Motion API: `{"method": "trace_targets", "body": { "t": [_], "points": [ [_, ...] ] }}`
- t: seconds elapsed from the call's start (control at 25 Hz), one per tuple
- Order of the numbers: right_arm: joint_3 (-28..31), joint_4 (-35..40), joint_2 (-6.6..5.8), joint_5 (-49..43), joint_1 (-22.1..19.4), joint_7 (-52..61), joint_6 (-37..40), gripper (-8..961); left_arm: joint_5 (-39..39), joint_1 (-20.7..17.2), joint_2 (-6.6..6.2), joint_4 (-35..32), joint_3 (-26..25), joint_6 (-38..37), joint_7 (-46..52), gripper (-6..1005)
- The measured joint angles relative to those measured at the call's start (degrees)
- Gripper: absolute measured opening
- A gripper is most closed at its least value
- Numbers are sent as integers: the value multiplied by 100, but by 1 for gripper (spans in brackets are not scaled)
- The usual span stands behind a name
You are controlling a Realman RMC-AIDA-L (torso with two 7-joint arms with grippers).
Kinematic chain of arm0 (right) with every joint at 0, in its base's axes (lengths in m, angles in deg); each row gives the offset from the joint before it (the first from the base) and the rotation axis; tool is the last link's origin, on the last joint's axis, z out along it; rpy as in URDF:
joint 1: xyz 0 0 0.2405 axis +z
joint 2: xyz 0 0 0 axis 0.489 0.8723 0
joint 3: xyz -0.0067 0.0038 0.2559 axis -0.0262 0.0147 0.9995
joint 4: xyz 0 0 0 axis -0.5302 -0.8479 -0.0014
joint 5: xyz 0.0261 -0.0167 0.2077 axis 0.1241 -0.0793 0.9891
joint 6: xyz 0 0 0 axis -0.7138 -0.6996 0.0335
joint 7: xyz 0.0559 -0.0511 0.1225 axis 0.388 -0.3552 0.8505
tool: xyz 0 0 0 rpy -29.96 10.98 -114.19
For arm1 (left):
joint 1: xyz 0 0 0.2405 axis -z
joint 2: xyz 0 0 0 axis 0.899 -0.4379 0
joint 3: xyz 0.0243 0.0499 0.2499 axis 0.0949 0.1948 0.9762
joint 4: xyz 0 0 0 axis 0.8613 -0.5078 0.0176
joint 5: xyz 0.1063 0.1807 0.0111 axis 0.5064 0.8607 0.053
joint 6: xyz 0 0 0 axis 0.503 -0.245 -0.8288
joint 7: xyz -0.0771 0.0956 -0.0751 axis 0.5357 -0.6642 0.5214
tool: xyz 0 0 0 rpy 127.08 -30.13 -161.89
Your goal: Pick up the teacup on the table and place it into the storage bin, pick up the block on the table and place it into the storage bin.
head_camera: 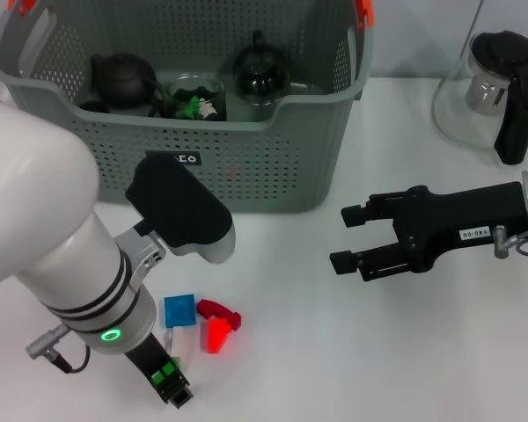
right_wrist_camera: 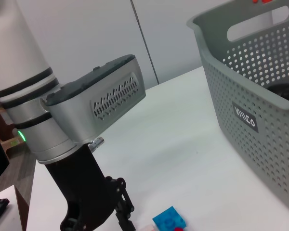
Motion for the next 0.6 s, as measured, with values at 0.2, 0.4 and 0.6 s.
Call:
{"method": "trace_targets", "body": {
  "t": [0.2, 0.4, 0.6],
  "points": [
    [0, 0, 0, 0, 11, -2, 11, 866, 103, 16, 0, 0, 126, 15, 23, 529],
    [4, 0, 0, 0, -5, -2, 14, 866, 306, 22, 0, 4, 187, 41, 89, 296],
    [40, 0, 0, 0, -24, -50, 19, 866, 333, 24, 0, -45, 190, 65, 98, 230]
  ]
}}
